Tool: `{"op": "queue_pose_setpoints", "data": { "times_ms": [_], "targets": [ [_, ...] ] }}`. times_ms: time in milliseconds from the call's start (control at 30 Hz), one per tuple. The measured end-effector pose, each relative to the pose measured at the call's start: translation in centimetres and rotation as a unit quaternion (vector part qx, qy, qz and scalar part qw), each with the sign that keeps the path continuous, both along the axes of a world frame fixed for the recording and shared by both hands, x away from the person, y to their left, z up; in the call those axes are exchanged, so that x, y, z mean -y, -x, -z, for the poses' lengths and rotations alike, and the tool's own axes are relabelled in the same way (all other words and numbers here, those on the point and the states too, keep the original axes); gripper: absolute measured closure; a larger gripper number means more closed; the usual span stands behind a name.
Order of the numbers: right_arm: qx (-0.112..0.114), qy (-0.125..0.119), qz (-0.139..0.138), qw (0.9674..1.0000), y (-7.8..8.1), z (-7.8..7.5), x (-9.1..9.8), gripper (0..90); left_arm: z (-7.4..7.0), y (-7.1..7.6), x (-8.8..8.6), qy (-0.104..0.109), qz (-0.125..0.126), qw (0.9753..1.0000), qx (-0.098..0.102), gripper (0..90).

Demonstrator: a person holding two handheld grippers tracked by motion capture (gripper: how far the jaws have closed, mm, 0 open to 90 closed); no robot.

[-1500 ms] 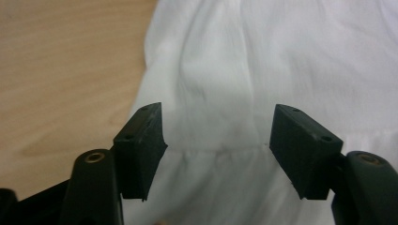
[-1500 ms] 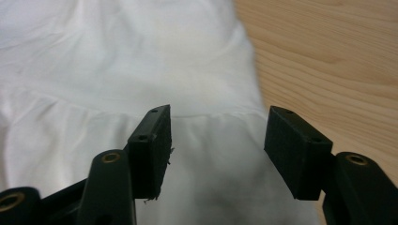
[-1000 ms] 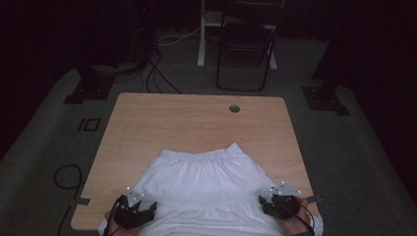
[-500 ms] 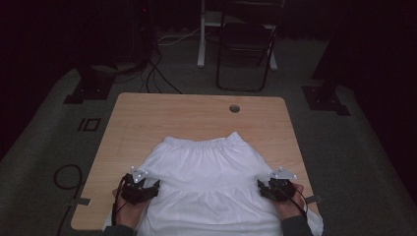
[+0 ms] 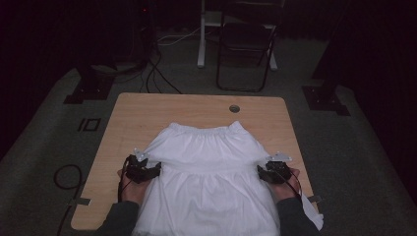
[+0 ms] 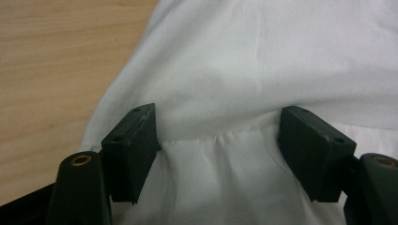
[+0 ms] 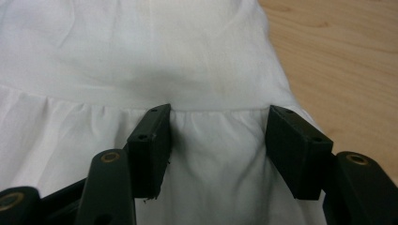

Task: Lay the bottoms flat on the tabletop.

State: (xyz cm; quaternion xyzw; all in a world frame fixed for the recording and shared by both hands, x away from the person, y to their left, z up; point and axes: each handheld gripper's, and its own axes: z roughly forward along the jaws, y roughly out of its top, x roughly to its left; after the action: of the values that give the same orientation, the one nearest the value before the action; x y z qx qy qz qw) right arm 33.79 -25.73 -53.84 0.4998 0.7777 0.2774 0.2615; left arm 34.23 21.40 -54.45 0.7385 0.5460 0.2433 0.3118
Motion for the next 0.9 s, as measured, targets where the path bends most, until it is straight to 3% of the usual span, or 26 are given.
{"op": "queue_pose_setpoints", "data": {
  "times_ms": [367, 500, 900],
  "targets": [
    [-0.001, 0.002, 0.016, 0.9999, -4.3, -0.1, -0.1, 42.9, 0.0, -3.9, 0.1, -0.007, -0.011, 0.9999, 0.007, 29.8],
    [0.001, -0.001, 0.023, 0.9997, -6.1, -0.1, -0.2, 43.0, 0.0, -5.8, 0.2, 0.005, -0.020, 0.9998, 0.003, 29.8],
    [-0.002, -0.008, 0.049, 0.9988, -11.1, -0.2, -0.6, 43.4, -0.5, -11.0, 1.2, -0.007, -0.055, 0.9984, -0.012, 29.7]
  ]
}}
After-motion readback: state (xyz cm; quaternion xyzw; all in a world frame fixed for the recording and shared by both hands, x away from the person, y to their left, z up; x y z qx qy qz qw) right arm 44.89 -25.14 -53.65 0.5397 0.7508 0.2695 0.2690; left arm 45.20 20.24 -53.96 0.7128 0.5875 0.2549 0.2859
